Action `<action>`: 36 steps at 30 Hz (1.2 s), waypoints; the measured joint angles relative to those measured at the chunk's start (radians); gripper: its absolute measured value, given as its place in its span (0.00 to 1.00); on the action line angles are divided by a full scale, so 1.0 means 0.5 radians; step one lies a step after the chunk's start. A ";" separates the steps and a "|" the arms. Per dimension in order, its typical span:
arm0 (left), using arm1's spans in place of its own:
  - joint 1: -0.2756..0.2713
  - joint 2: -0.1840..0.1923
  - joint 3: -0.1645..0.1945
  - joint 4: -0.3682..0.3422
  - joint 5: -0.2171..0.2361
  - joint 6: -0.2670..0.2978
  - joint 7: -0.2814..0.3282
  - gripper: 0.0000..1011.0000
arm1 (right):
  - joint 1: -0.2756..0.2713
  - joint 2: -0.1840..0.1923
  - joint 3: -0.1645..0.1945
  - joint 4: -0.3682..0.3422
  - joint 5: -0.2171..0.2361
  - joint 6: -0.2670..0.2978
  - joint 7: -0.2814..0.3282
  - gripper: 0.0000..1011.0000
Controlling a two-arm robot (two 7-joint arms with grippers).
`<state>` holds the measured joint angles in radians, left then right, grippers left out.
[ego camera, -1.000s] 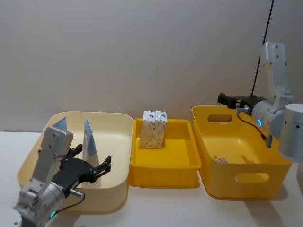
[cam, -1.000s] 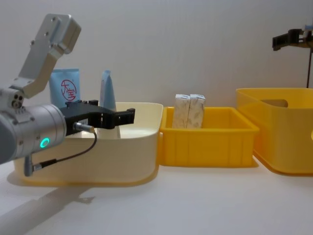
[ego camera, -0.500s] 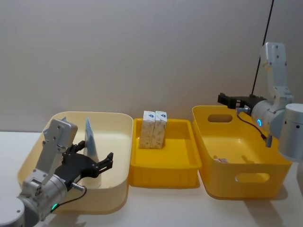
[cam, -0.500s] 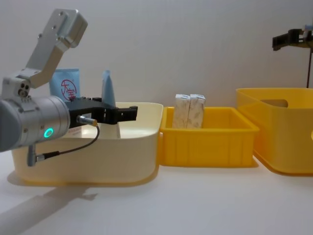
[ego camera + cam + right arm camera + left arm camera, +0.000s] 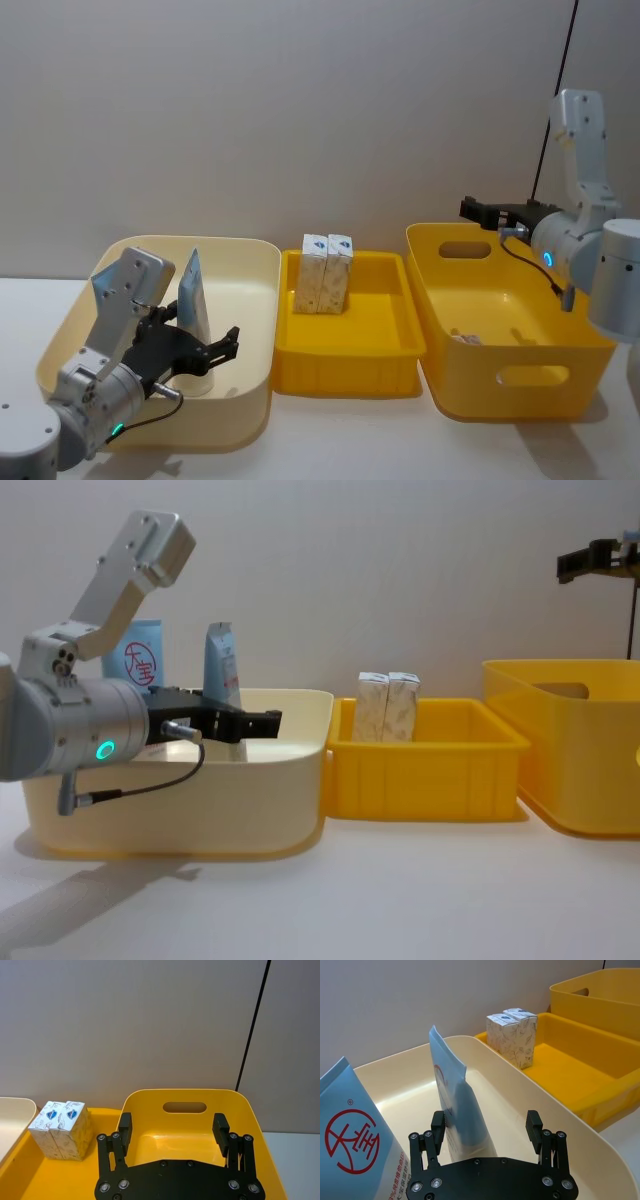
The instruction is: Bimanual collaborative sorting of washing and personal care products
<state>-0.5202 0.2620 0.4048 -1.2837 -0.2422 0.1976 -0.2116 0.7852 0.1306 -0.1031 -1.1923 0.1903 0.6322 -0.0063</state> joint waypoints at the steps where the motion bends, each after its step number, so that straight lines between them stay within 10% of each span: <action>1: -0.008 -0.001 0.002 0.011 0.006 0.006 -0.002 0.99 | 0.000 0.000 0.000 0.000 0.000 0.000 0.000 0.99; 17: -0.051 -0.005 0.013 0.069 0.039 0.040 -0.013 0.93 | 0.000 0.000 0.000 0.000 0.000 0.000 0.000 0.99; 36: -0.065 -0.006 0.016 0.086 0.050 0.050 -0.016 0.40 | 0.000 0.000 0.000 0.000 0.000 0.000 0.000 0.99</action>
<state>-0.5529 0.2590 0.4130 -1.2404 -0.2175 0.2225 -0.2195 0.7852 0.1306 -0.1032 -1.1923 0.1904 0.6322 -0.0063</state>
